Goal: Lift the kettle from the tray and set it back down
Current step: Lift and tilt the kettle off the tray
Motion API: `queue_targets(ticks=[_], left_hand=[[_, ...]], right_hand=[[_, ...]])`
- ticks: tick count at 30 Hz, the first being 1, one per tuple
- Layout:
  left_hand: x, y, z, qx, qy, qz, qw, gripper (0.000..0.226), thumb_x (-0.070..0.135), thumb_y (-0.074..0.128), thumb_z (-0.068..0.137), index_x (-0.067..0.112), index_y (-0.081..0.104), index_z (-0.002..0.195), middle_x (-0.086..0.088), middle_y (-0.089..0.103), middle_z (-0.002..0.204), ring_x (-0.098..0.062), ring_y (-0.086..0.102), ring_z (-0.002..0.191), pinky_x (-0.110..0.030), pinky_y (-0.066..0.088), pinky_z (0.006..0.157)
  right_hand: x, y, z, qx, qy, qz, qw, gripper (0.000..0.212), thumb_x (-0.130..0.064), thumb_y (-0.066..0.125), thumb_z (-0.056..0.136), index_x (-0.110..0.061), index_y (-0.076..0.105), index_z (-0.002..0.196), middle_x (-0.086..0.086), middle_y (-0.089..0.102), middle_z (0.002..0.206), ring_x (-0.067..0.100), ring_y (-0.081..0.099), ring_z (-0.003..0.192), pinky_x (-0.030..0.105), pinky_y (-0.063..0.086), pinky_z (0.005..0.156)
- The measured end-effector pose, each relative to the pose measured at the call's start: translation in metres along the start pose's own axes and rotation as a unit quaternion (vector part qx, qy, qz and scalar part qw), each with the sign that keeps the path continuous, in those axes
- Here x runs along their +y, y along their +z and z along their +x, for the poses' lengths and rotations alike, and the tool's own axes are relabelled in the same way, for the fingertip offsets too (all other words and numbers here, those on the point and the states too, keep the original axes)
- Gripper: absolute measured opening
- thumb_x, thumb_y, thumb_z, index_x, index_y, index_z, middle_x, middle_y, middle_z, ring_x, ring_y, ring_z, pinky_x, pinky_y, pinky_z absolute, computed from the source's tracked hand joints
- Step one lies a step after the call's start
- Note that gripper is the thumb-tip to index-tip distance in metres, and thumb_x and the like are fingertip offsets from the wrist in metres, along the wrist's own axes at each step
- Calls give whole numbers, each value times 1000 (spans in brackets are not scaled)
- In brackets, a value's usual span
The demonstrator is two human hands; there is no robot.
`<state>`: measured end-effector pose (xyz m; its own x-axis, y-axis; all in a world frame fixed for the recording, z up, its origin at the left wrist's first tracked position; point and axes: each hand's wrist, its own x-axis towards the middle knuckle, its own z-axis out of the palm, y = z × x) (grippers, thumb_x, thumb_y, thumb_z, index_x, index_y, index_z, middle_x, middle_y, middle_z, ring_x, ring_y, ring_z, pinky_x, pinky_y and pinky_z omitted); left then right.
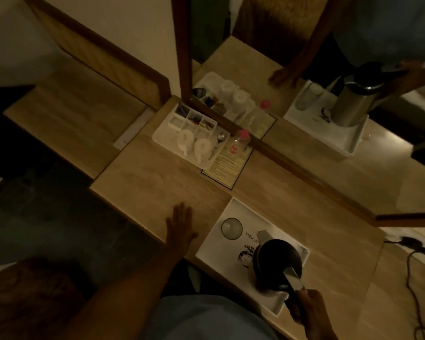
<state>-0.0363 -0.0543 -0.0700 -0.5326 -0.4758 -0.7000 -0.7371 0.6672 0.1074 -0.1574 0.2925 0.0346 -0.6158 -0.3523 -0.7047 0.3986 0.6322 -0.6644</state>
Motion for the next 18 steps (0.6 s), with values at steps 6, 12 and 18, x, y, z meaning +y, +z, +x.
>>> queue_targets(ticks=[6, 12, 18], left_hand=[[-4, -1, 0, 1, -2, -21, 1000, 93, 44, 57, 105, 16, -6, 168, -15, -16, 174, -36, -10, 164, -60, 12, 131], [-7, 0, 1, 1, 6, -26, 1000, 93, 45, 56, 105, 14, -5, 168, -14, -15, 175, -36, -10, 164, -60, 12, 131], [-8, 2, 2, 5, 7, -27, 1000, 92, 44, 56, 105, 15, -4, 168, -14, -15, 175, -36, -10, 164, -61, 11, 131]], right_hand=[[-56, 18, -10, -57, -10, -13, 998, 56, -15, 46, 105, 35, 47, 80, 11, 38, 43, 17, 36, 39, 30, 32, 51], [-89, 26, -7, -77, 4, -70, 995, 61, -22, 45, 105, 30, 56, 76, 13, 38, 43, 17, 37, 36, 32, 31, 48], [-99, 30, 0, -75, 44, -85, 993, 67, -34, 49, 103, -15, 54, 39, 3, 38, 40, 16, 34, 34, 24, 28, 42]])
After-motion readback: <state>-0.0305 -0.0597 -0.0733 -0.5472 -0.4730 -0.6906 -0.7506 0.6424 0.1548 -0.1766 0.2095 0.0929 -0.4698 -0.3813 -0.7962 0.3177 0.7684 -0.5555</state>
